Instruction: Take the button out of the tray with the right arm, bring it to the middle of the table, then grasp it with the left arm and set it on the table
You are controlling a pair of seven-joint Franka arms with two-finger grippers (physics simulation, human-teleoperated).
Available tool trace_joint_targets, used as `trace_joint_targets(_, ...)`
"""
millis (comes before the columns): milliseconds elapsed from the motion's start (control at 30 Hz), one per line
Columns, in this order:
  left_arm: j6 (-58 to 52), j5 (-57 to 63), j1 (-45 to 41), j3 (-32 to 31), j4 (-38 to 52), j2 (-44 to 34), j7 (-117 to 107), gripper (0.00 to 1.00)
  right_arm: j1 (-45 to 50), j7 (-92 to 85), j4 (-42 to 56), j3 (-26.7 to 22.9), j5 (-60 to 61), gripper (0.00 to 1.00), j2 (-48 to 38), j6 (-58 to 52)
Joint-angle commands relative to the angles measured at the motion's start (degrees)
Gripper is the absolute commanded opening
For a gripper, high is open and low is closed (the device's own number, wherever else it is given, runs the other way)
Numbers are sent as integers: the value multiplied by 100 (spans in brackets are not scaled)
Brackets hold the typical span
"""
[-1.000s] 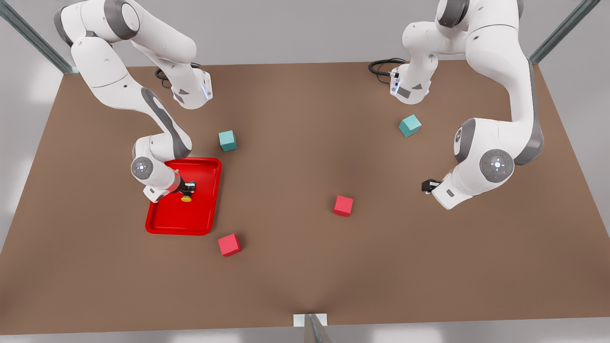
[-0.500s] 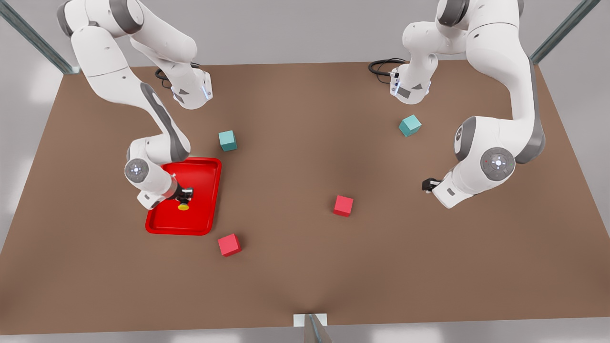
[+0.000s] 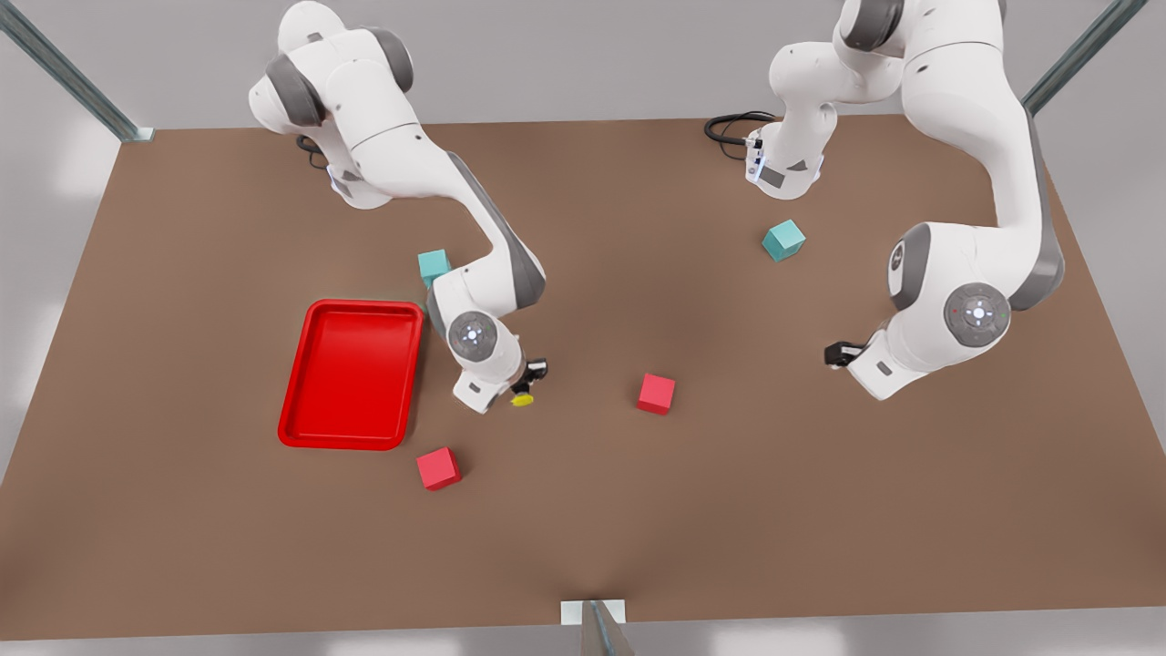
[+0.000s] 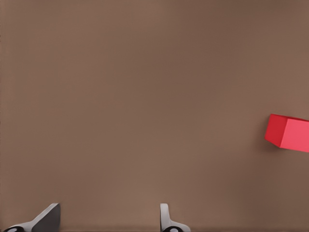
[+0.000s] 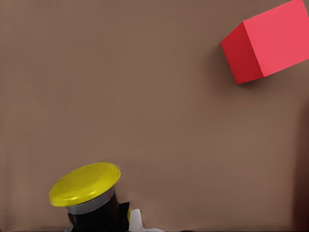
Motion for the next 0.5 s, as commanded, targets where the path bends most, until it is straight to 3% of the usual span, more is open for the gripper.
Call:
trace_joint_targets(0,-48,31,28,0,-1,-6,7,100,217,1504,440,-119,445,41,329,-648)
trace_joint_targets(133,-188,31,19,-9,34,-33,-2,100,217,1759,1662,-207,692,42,1288,-1044)
trace_joint_targets(467,-1252,233,19,-9,245,-261,50,100,1289,2427,1679,-269,1544,42,1138,-1123)
